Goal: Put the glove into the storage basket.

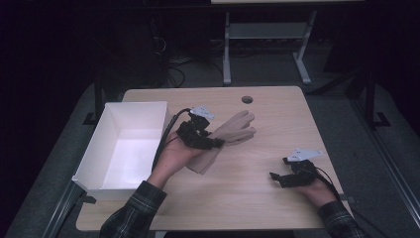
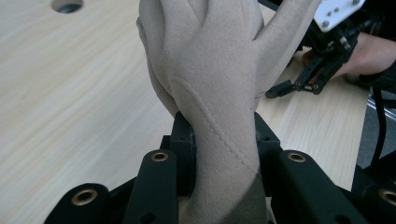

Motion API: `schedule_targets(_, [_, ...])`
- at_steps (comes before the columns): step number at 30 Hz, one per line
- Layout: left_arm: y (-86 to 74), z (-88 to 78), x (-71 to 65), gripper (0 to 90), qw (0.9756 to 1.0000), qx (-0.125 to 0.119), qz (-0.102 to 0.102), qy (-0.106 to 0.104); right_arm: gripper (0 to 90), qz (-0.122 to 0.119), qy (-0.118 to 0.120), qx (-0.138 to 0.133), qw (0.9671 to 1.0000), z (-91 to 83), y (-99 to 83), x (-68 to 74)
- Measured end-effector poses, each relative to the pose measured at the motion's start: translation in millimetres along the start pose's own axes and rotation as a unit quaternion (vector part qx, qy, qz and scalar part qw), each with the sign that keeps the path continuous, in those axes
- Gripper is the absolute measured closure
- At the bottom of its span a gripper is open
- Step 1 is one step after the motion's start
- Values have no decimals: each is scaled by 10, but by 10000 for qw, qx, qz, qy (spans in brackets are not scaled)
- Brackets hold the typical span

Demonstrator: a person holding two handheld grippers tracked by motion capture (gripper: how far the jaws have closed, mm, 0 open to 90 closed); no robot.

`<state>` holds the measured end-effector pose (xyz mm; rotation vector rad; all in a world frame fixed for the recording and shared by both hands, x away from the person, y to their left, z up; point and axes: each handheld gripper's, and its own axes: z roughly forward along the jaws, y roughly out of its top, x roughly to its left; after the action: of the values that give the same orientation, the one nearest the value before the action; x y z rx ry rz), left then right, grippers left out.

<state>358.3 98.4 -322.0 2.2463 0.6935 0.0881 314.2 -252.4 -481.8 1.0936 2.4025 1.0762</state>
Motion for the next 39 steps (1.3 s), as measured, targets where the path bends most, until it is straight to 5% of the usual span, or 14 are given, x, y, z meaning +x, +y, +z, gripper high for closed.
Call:
schedule_targets(13, [-20,-481,230,689,9989,-230,-244,336,193,4,2,2,10000,0,0,0])
schedule_targets(23, [-172,-788,407,687,9957,-386,-508,678,193,-22,-5,-1,10000,1,-1,-3])
schedule_targets(39, [-593,-1249,670,684,9853,-581,-963,1287,192,-24,-4,11,10000,-1,0,-4])
